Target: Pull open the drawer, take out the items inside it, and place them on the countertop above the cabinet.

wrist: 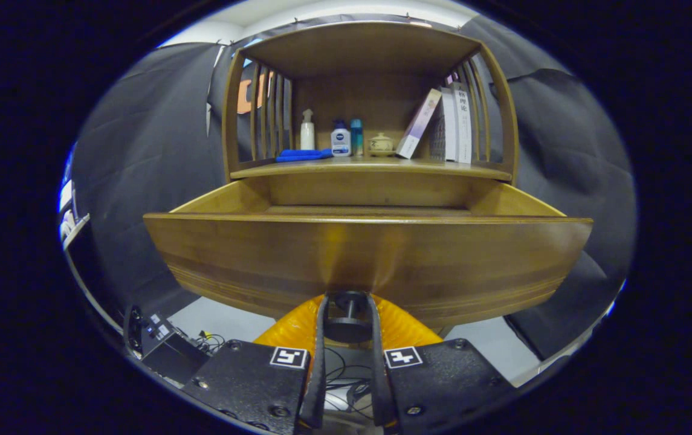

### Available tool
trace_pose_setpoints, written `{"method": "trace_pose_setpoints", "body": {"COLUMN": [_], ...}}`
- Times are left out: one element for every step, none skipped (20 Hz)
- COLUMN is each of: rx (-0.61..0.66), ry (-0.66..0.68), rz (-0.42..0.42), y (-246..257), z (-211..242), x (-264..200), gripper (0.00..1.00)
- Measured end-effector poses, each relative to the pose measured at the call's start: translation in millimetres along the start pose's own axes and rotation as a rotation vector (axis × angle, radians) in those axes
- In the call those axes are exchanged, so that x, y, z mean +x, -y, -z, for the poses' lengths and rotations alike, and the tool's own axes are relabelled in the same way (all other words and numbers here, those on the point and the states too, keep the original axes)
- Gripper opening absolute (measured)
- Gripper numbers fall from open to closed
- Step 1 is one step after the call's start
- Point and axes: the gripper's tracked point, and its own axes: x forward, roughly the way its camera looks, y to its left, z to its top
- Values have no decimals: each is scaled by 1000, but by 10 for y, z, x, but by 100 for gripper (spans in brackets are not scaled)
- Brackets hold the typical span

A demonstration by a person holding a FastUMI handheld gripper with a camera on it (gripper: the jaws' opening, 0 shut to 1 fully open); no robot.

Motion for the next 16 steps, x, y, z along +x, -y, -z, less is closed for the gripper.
{"method": "trace_pose_setpoints", "body": {"rx": [-5,-11,-15,-18,-18,-13,-15,-23,-21,-14,-12,-10,-8,4,20,36], "ry": [-2,-7,-8,-12,-16,-27,-46,-74,-84,-85,-84,-79,-75,-63,-51,-39], "rz": [-2,-3,-5,-5,-4,-6,-13,-10,-19,-38,-62,-82,-91,-91,-95,-101], "y": [-7,-13,-27,-29,-30,-32,-52,-37,-34,-64,-91,-107,-95,-65,-54,-41], "z": [29,43,64,69,75,75,85,82,45,-27,-113,-212,-298,-432,-556,-694], "x": [-32,-60,-78,-84,-88,-82,-92,-120,-166,-220,-296,-362,-426,-474,-512,-530], "gripper": [33,34,33,33,33,33,34,37,45,47,48,49,52,54,60,60]}}
